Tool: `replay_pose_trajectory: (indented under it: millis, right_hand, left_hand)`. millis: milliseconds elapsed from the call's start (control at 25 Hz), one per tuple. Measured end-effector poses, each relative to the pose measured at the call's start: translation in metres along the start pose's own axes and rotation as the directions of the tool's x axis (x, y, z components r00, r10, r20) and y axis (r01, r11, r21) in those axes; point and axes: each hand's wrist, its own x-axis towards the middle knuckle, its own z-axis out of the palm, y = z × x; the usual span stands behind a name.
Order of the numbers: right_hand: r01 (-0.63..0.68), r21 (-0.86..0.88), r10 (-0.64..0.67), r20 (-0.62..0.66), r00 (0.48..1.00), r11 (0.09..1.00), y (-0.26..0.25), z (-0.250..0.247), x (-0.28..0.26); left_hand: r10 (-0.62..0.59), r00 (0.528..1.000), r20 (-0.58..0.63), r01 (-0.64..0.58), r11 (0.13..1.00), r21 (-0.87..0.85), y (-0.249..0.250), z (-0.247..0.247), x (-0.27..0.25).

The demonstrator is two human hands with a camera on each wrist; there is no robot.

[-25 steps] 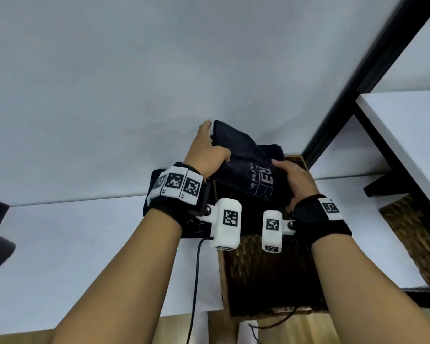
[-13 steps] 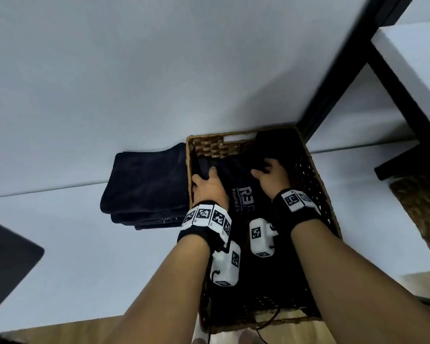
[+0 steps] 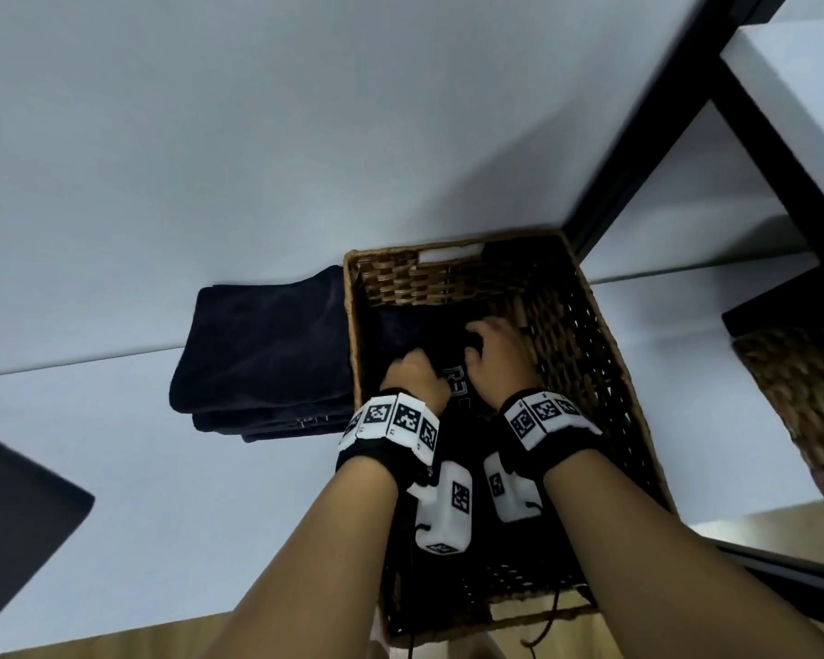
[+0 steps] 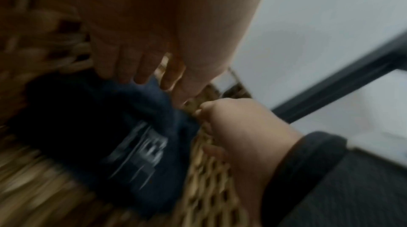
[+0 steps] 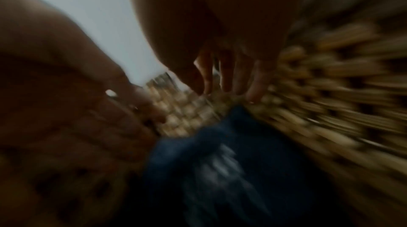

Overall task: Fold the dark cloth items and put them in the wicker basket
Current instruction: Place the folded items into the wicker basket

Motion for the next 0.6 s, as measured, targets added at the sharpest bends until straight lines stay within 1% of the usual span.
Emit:
replay_pose_trajectory:
  millis: [40, 80, 120, 160, 200, 240, 280, 320, 360, 400, 440, 480, 520, 600]
  right_hand:
    - [0.049, 0.079, -0.039, -0.125, 0.991, 0.996, -0.021, -0.01, -0.004]
    - [0.12, 0.146, -0.087, -0.216, 0.973, 0.982, -0.047, -0.02, -0.009]
    - [0.198, 0.176, -0.151, -0.248, 0.957, 0.964, -0.075, -0.027, -0.016]
    - [0.268, 0.163, -0.228, -0.23, 0.946, 0.95, -0.102, -0.031, -0.022]
    - [0.321, 0.131, -0.297, -0.171, 0.939, 0.938, -0.125, -0.031, -0.026]
    - [0.353, 0.101, -0.345, -0.087, 0.935, 0.93, -0.147, -0.027, -0.029]
    - [0.354, 0.067, -0.355, 0.004, 0.935, 0.933, -0.164, -0.022, -0.031]
    - [0.335, 0.028, -0.336, 0.076, 0.939, 0.942, -0.178, -0.015, -0.032]
    - [0.303, -0.015, -0.298, 0.133, 0.945, 0.953, -0.187, -0.007, -0.031]
    - [0.266, -0.058, -0.252, 0.173, 0.952, 0.962, -0.194, 0.001, -0.031]
    - [0.232, -0.099, -0.209, 0.199, 0.958, 0.968, -0.198, 0.009, -0.032]
    - [0.211, -0.138, -0.179, 0.214, 0.96, 0.968, -0.201, 0.016, -0.033]
    - [0.194, -0.168, -0.155, 0.22, 0.963, 0.966, -0.202, 0.022, -0.035]
    - [0.165, -0.193, -0.123, 0.212, 0.97, 0.967, -0.203, 0.028, -0.037]
  left_hand:
    - [0.059, 0.994, -0.096, -0.069, 0.991, -0.112, 0.003, -0.019, -0.008]
    - [0.099, 0.979, -0.18, -0.14, 0.964, -0.228, 0.004, -0.043, -0.016]
    - [0.119, 0.959, -0.258, -0.207, 0.914, -0.348, 0.002, -0.069, -0.027]
    - [0.118, 0.934, -0.337, -0.267, 0.857, -0.441, -0.005, -0.095, -0.034]
    - [0.097, 0.903, -0.418, -0.311, 0.82, -0.48, -0.015, -0.118, -0.038]
    - [0.054, 0.869, -0.492, -0.316, 0.826, -0.467, -0.032, -0.141, -0.041]
    - [-0.003, 0.842, -0.54, -0.267, 0.867, -0.42, -0.053, -0.159, -0.041]
    - [-0.07, 0.829, -0.555, -0.166, 0.916, -0.364, -0.076, -0.174, -0.04]
    - [-0.13, 0.838, -0.53, -0.045, 0.951, -0.306, -0.098, -0.184, -0.037]
    - [-0.172, 0.869, -0.464, 0.058, 0.967, -0.249, -0.116, -0.189, -0.034]
    - [-0.196, 0.902, -0.386, 0.119, 0.97, -0.214, -0.13, -0.188, -0.031]
    - [-0.207, 0.926, -0.317, 0.145, 0.967, -0.209, -0.138, -0.185, -0.028]
    - [-0.211, 0.939, -0.271, 0.153, 0.964, -0.219, -0.142, -0.182, -0.026]
    - [-0.22, 0.948, -0.232, 0.166, 0.959, -0.23, -0.142, -0.18, -0.021]
